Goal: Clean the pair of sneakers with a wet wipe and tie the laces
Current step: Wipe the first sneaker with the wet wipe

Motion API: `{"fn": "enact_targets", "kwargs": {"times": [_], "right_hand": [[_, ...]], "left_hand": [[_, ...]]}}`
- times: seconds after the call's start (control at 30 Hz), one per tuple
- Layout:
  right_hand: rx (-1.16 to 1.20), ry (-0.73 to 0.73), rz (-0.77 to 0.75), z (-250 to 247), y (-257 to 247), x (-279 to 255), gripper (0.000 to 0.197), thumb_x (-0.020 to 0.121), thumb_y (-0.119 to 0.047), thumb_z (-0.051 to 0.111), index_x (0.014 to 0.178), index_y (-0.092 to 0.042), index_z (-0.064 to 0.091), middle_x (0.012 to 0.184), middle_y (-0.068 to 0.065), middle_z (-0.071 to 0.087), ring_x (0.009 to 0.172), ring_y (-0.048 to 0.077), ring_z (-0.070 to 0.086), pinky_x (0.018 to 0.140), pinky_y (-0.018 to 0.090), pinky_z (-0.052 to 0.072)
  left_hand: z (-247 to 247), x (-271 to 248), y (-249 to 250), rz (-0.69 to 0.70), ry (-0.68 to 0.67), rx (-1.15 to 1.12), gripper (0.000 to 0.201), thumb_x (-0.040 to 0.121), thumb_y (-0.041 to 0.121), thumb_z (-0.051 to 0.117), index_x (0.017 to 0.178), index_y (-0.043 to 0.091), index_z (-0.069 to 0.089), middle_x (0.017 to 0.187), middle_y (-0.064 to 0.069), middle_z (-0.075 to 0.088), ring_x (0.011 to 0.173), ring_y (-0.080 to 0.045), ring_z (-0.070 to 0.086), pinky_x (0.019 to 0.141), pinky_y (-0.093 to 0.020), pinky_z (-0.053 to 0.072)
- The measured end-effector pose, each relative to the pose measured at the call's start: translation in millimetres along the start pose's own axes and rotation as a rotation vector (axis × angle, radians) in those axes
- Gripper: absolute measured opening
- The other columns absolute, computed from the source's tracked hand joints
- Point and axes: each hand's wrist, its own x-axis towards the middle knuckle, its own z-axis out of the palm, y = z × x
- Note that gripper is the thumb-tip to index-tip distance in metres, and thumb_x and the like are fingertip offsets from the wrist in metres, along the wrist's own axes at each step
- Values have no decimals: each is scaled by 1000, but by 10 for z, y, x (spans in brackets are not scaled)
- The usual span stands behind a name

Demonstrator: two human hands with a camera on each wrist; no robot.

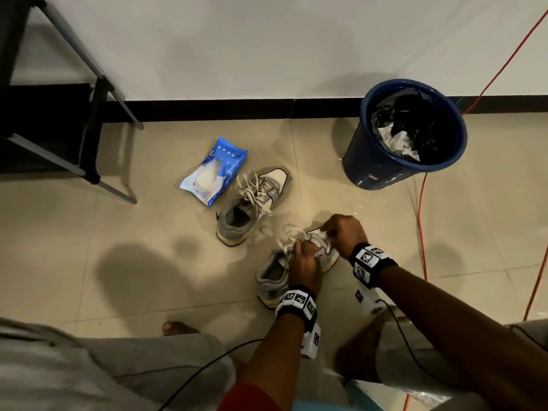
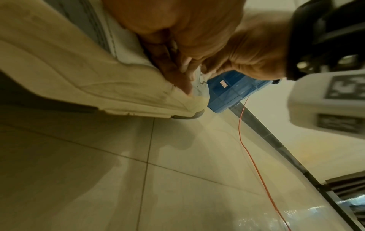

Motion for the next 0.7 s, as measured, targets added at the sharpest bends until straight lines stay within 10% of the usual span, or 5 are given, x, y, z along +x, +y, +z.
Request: {"fn": "enact_targets", "kwargs": {"times": [0.3,0.7], "right_hand": [[60,106,170,-10,47,114,19,71,-7,71,84,-18,78,86,6,75,84,27,69,78,29,54],[-103,-34,-15,35,-246,175,20,76,-13,67,93,-20,77,98,7,73,91,31,66,78,34,53]], "left_hand": [[58,-24,-38,42,19,40,41,80,7,74,116,1,56,115,-23,60,88,-40,64,71,-40,55],[40,-18,-14,0,-4,14,32,83,4,67,115,1,59,120,-23,58,96,-43,62,74,-43,54]]}}
